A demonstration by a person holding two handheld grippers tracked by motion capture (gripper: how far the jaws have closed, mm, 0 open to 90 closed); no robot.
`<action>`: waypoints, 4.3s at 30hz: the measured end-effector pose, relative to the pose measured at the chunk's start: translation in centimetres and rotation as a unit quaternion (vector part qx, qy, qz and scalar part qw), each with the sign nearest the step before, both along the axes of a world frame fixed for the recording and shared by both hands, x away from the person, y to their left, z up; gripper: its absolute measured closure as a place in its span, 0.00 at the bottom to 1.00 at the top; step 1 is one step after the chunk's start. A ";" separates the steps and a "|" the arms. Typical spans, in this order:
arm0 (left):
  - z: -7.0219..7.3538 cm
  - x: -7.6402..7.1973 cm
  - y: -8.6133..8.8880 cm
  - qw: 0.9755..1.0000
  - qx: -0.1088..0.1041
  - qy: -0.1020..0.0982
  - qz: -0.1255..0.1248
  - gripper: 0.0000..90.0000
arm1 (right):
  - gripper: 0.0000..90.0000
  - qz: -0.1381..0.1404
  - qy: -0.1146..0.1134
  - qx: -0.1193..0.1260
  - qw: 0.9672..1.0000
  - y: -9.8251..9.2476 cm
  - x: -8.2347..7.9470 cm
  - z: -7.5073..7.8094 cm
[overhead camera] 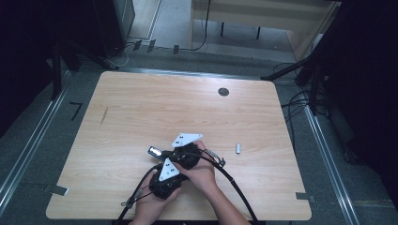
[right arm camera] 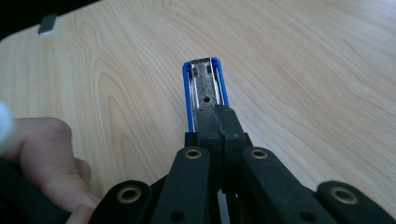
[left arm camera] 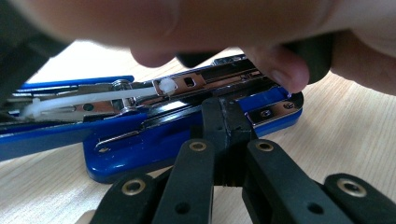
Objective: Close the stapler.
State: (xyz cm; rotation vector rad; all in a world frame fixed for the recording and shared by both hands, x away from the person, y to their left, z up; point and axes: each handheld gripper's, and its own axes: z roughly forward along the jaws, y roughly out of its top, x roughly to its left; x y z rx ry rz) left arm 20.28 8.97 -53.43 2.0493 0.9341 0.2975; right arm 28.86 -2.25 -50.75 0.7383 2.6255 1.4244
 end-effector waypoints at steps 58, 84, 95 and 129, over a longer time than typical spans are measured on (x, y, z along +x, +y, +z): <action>0.0 0.0 0.0 1.000 -0.003 0.002 0.001 1.00 | 1.00 -0.129 -0.022 0.057 0.990 -11.9 0.4 1.7; 0.0 0.1 0.1 1.000 -0.005 0.006 0.000 1.00 | 1.00 -0.235 -0.001 0.019 0.972 -20.3 0.4 -1.6; 0.0 0.1 0.1 1.000 -0.005 0.005 -0.001 1.00 | 1.00 -0.235 0.019 -0.017 0.972 -20.2 0.7 -3.3; 0.0 0.1 0.1 1.000 -0.005 0.006 -0.001 1.00 | 1.00 -0.263 0.028 -0.035 0.964 -22.6 1.1 -3.7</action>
